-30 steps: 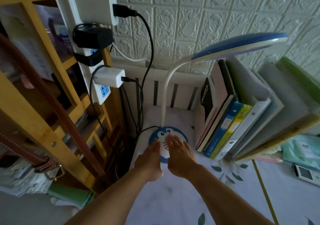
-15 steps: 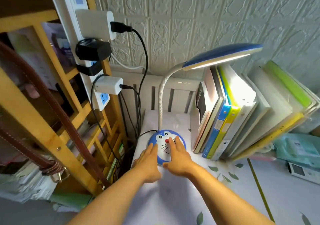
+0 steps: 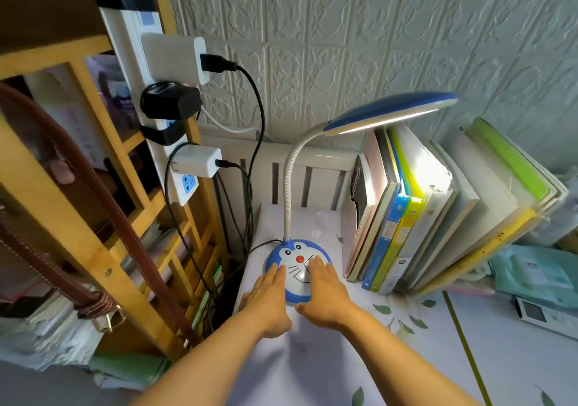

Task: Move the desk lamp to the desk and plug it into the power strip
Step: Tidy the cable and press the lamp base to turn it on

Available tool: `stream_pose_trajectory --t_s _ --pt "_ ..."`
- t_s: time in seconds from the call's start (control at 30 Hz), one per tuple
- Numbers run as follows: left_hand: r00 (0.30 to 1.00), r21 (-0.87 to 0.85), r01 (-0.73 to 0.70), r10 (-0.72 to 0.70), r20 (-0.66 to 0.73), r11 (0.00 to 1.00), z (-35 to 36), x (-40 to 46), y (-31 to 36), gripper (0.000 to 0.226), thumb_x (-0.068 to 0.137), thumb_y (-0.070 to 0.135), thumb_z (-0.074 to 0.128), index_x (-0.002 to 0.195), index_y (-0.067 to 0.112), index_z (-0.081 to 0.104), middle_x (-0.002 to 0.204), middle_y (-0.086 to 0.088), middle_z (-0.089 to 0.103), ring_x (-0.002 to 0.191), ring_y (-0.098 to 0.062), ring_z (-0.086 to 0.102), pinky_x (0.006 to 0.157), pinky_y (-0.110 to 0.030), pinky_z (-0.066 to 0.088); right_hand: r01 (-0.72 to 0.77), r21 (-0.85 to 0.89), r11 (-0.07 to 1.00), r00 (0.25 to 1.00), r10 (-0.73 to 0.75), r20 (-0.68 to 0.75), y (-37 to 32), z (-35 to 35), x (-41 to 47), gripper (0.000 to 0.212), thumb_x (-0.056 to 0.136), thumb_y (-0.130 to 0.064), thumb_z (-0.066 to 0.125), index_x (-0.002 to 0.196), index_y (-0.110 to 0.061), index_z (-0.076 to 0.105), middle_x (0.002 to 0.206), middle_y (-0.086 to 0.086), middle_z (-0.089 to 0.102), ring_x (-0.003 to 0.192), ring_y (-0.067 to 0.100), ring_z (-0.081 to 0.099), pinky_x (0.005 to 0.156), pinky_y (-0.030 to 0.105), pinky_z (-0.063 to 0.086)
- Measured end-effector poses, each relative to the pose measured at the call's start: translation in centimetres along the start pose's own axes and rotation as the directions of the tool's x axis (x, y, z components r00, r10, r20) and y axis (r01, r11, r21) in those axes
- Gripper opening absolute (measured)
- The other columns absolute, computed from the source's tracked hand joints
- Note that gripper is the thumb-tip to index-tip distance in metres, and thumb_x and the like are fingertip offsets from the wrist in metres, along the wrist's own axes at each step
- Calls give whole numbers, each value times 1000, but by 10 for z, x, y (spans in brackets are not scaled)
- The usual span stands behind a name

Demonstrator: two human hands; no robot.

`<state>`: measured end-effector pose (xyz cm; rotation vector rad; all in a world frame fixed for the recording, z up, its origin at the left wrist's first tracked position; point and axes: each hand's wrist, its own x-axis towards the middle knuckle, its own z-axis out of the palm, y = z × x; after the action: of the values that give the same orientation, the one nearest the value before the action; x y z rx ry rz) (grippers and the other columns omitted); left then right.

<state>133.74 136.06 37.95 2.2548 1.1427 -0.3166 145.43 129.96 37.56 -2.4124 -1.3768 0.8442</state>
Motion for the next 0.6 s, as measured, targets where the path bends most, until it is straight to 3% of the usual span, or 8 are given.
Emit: stream_pose_trajectory --t_s 0.2,0.47,0.6 --pt "1000 39 -1 2 -12 999 -1 7 -6 102 80 20 67 151 18 -6 162 0 -7 149 -20 6 119 -38 24 60 -87 994 998 -59 22 -5 4 8 88 84 -12 57 150 -19 0 162 3 -1 149 24 -1 121 44 12" --pt "1000 62 -18 18 0 998 1 17 -7 99 83 19 65 151 20 -7 162 3 -10 149 -19 4 120 -38 20 123 -170 978 992 -122 13 -9 12 12 86 84 -12 57 150 -16 2 161 4 0 149 23 0 122 40 9" --pt "1000 83 -30 29 11 996 6 14 -7 96 85 23 63 151 22 -7 162 4 -9 149 -21 9 116 -38 26 162 -279 947 983 -181 -43 -5 14 10 86 81 -10 57 150 -14 6 161 3 2 148 20 1 120 35 5"
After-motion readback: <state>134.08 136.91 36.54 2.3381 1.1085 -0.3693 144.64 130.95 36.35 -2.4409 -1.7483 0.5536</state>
